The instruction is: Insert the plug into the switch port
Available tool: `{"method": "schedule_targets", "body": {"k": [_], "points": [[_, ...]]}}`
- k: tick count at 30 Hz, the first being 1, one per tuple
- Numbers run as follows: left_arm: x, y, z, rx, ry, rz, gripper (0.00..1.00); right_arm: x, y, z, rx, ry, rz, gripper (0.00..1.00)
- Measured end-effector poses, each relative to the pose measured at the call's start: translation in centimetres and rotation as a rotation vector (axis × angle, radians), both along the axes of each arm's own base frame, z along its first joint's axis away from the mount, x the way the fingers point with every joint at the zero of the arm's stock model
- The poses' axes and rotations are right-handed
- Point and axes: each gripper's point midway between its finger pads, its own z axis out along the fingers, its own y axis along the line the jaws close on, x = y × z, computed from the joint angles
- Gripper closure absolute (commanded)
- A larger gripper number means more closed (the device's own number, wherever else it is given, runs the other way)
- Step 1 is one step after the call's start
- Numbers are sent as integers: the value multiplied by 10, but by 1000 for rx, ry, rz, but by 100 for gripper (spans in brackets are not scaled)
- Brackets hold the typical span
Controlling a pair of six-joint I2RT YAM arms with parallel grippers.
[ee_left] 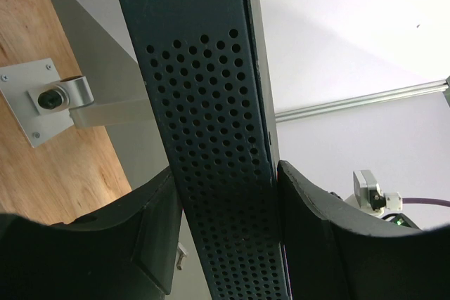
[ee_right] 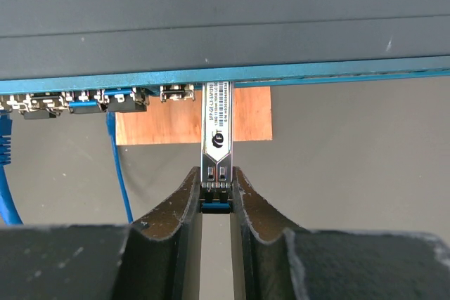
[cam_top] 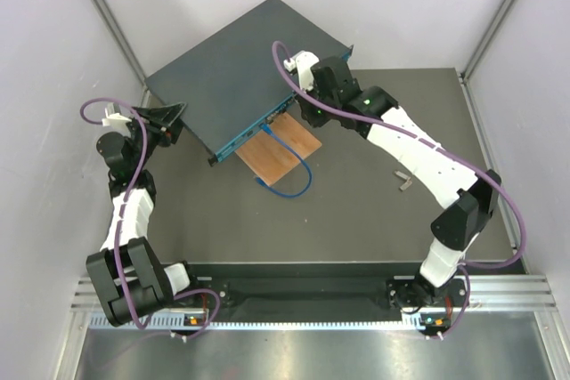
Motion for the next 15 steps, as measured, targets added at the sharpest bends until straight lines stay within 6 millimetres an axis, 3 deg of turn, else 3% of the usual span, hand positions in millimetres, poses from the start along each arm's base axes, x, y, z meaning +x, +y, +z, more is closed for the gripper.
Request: {"method": "schedule_targets", "body": {"k": [15], "points": [[0, 0, 0, 4, 2, 7, 100, -2, 4, 1, 12, 16, 21, 100]]}}
